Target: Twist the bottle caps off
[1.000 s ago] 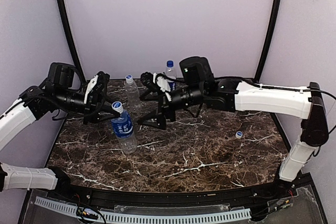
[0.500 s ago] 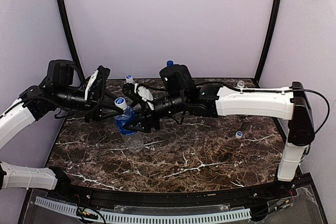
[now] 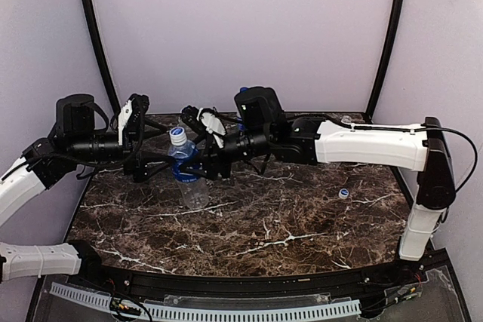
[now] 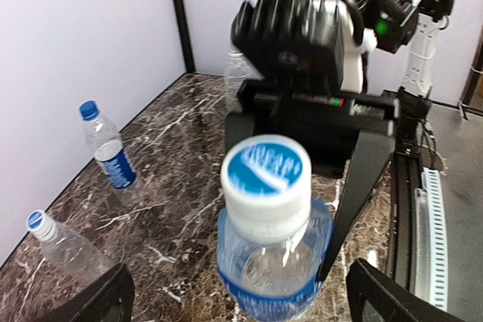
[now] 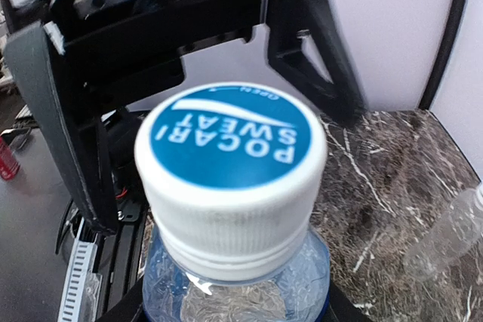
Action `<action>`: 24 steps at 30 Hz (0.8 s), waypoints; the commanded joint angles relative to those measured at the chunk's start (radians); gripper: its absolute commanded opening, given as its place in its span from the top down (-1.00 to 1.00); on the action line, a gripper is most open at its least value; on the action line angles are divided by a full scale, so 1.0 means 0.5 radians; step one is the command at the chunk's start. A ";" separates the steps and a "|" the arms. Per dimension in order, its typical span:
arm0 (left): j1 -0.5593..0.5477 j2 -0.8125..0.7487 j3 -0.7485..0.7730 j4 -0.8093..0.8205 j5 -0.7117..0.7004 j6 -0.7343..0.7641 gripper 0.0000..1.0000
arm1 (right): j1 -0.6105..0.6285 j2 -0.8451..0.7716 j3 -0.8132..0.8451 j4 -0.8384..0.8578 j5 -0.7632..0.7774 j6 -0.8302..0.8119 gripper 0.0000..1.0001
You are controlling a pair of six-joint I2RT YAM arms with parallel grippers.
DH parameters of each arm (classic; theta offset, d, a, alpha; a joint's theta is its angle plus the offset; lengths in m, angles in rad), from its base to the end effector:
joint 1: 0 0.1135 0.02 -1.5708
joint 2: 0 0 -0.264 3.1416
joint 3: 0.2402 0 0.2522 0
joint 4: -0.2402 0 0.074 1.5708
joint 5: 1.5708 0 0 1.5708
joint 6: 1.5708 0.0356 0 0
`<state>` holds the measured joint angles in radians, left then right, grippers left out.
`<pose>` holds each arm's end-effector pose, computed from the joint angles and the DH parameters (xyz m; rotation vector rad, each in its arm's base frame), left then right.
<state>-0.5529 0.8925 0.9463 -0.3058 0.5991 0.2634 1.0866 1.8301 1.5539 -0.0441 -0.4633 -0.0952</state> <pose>0.1561 -0.1199 0.3664 1.1043 1.4736 -0.7475 0.1908 0.3970 0.3263 -1.3864 1.4600 1.0933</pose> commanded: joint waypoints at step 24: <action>-0.189 0.059 -0.282 0.602 -0.085 -0.397 -0.65 | 0.060 -0.181 -0.080 0.646 0.254 0.562 0.03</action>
<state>-0.6437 0.9165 0.8215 -0.0486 0.5419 0.1070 1.1061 1.7241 1.5036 0.2260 -0.3183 0.1715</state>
